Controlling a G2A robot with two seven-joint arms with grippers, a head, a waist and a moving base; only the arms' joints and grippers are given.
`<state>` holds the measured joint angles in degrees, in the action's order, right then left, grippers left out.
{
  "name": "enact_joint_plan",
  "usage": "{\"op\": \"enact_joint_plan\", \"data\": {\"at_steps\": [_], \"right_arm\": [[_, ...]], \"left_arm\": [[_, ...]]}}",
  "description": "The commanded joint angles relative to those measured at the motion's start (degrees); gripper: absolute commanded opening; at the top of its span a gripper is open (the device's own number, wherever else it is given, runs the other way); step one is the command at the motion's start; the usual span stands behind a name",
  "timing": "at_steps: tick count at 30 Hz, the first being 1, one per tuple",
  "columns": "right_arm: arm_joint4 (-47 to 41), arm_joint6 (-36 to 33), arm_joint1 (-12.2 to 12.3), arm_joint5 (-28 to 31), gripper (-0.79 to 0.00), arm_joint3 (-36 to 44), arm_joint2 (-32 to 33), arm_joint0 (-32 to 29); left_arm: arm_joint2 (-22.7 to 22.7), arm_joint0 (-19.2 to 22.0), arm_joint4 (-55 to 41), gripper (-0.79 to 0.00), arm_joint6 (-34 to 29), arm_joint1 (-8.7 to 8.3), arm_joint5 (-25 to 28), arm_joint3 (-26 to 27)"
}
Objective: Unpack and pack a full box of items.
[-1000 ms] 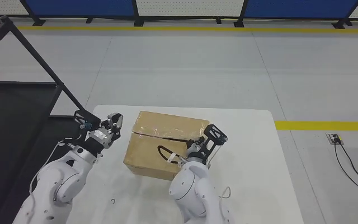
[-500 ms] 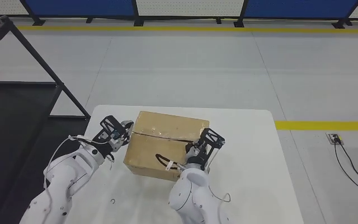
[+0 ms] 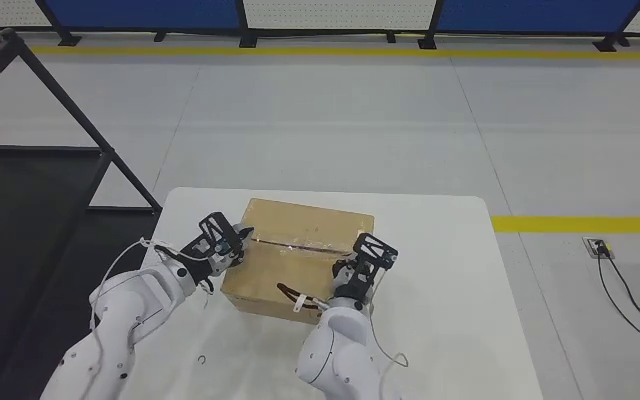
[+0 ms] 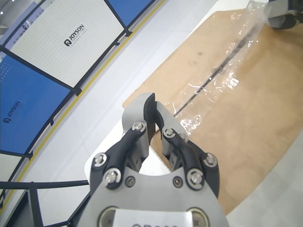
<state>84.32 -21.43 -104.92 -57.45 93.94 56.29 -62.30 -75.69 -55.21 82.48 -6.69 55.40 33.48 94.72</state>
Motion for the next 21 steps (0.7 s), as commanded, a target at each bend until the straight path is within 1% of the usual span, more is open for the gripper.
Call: {"op": "enact_joint_plan", "data": {"at_steps": [1,5,11,17,21], "right_arm": [[0.2,-0.8,-0.2,-0.5,-0.785,-0.5,0.2,0.5],[0.5,-1.7,-0.6,-0.5,-0.785,-1.0,1.1,1.1],[0.4,-3.1,-1.0,-0.5,-0.785,-1.4,2.0,1.9],[1.1,-4.0,-1.2,-0.5,-0.785,-1.8,2.2,2.3],[1.5,-4.2,-1.1,-0.5,-0.785,-1.4,1.6,2.2]], "left_arm": [[-0.1,-0.2,-0.2,-0.785,1.0,0.09,-1.2,0.3],[-0.2,-1.0,-0.2,-0.785,1.6,0.15,-1.9,1.1],[-0.1,-1.9,0.8,-0.785,1.9,0.11,-1.2,1.4],[0.5,-1.5,1.2,-0.785,1.2,0.21,-0.1,0.5],[1.5,-0.1,1.7,-0.785,-0.4,0.38,0.7,-1.5]]}}
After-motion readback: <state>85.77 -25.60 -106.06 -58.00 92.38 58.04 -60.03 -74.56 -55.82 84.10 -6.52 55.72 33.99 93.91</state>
